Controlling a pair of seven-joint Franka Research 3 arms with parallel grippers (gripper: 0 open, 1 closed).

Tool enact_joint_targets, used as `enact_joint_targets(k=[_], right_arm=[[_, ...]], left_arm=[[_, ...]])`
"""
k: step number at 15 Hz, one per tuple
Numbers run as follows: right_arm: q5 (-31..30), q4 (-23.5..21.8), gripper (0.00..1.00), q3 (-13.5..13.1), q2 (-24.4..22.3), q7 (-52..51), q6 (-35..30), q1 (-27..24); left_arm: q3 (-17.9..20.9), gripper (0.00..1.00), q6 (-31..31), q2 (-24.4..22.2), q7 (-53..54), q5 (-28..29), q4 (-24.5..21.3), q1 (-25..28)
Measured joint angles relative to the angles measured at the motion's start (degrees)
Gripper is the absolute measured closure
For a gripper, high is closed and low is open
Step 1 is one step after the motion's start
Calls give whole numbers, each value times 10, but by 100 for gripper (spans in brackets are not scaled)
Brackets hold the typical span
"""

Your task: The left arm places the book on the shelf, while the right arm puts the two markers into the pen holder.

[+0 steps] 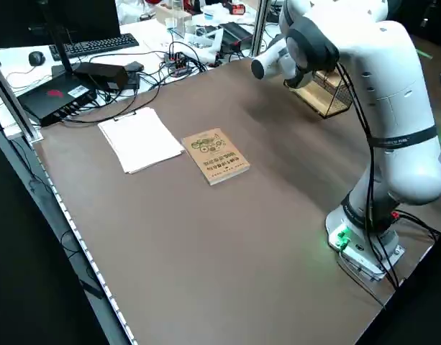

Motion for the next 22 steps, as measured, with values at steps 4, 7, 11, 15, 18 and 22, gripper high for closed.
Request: enact_joint_targets(k=[4, 7, 11, 15, 18, 22], right_arm=[[-113, -3, 60, 0, 10, 128, 52, 0], [-130, -25, 60, 0, 32, 215, 125, 0], [-136, -51, 56, 0, 68, 309, 188, 2], [-136, -51, 56, -4, 84, 336, 191, 0], [-136, -52, 57, -4, 91, 355, 211, 0], [-136, -53, 70, -4, 107, 366, 229, 0]], left_arm=[[39, 81, 0, 1, 53, -36, 1, -36], [45, 81, 0, 6, 61, -37, 2, -39], [57, 80, 0, 11, 64, -37, 3, -43], [60, 62, 0, 19, 65, -40, 7, -51], [60, 34, 0, 26, 65, -41, 11, -54], [61, 10, 0, 28, 65, -42, 14, -54]])
